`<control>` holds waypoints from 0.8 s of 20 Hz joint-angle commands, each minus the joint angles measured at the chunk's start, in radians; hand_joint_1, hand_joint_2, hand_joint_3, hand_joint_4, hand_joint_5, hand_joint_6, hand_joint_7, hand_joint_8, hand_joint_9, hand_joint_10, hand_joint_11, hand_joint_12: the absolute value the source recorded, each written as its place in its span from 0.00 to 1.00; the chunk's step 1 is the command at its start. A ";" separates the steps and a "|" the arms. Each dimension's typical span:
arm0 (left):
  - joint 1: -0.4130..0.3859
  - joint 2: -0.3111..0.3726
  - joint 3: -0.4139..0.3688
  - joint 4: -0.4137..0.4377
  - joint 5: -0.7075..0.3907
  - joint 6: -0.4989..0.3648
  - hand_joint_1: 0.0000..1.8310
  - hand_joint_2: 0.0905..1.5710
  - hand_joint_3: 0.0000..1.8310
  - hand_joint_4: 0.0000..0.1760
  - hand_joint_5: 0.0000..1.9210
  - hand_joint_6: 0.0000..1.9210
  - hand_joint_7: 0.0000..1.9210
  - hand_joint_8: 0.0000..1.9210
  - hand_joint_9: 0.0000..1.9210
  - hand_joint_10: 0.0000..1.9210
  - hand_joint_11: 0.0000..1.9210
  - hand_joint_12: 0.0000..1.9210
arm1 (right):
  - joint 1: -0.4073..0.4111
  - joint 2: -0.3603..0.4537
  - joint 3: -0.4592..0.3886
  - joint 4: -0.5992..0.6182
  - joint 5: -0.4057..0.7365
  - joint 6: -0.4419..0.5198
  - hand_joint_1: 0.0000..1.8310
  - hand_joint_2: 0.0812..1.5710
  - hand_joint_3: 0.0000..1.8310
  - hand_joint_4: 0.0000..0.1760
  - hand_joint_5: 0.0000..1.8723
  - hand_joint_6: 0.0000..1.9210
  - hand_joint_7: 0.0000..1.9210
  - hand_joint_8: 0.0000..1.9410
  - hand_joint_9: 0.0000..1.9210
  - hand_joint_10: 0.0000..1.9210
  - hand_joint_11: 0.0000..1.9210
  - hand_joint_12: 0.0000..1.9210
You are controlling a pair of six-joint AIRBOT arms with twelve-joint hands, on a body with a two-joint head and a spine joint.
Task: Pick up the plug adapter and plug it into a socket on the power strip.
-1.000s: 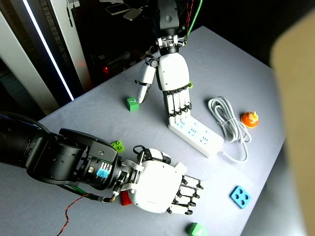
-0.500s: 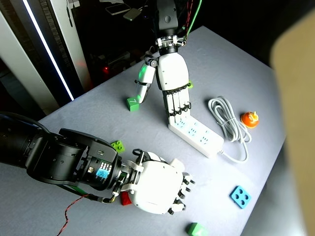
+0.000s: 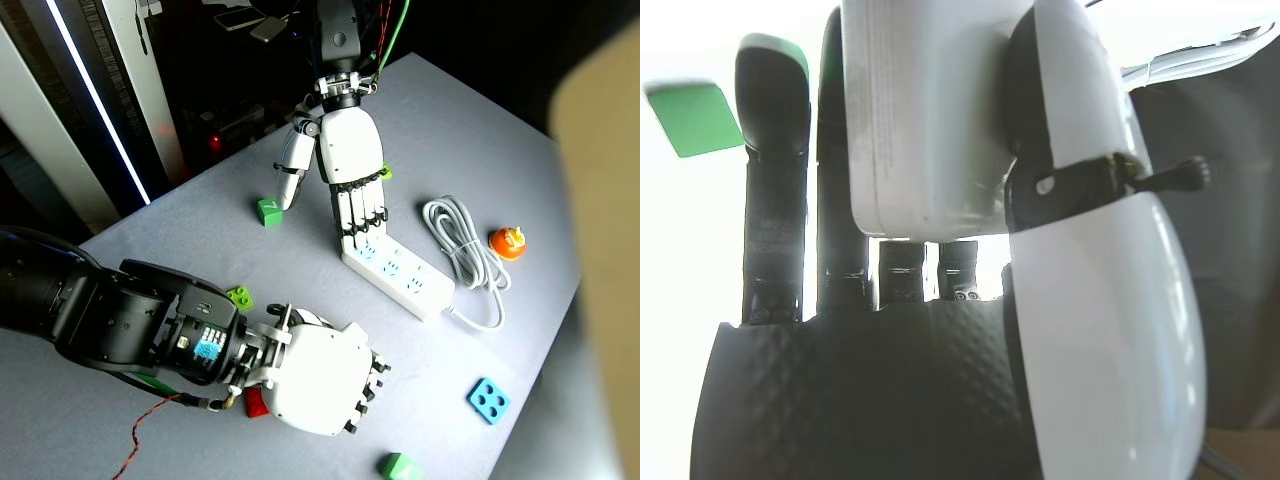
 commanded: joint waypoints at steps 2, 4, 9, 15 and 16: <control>0.009 -0.002 -0.003 -0.004 0.008 -0.010 0.00 0.79 0.00 0.00 0.02 0.00 0.02 0.00 0.02 0.00 0.00 0.01 | 0.014 0.023 -0.022 -0.024 0.132 -0.015 0.69 0.68 0.00 0.00 0.56 0.38 0.55 0.56 0.51 0.56 0.43 0.79; 0.011 -0.001 -0.004 -0.004 0.010 -0.010 0.00 0.78 0.00 0.00 0.02 0.00 0.03 0.00 0.03 0.00 0.00 0.01 | 0.017 0.042 -0.050 -0.094 0.129 -0.017 0.68 0.69 0.00 0.00 0.54 0.42 0.54 0.57 0.50 0.57 0.43 0.80; 0.013 0.001 -0.002 -0.004 0.010 -0.010 0.00 0.78 0.00 0.00 0.02 0.00 0.04 0.00 0.03 0.00 0.01 0.02 | 0.078 0.068 -0.079 -0.125 0.023 -0.023 0.68 0.69 0.00 0.00 0.53 0.43 0.55 0.56 0.51 0.56 0.44 0.76; 0.018 0.004 -0.004 -0.004 0.012 -0.010 0.00 0.79 0.00 0.00 0.02 0.00 0.04 0.00 0.03 0.00 0.01 0.02 | 0.205 0.005 0.011 -0.131 -0.124 -0.024 0.68 0.71 0.00 0.00 0.49 0.49 0.51 0.61 0.48 0.60 0.42 0.80; 0.018 0.004 -0.003 -0.004 0.012 -0.010 0.00 0.79 0.00 0.00 0.02 0.00 0.03 0.00 0.03 0.00 0.00 0.02 | 0.233 -0.019 0.041 -0.132 -0.149 -0.025 0.68 0.70 0.00 0.00 0.51 0.47 0.53 0.57 0.49 0.58 0.44 0.78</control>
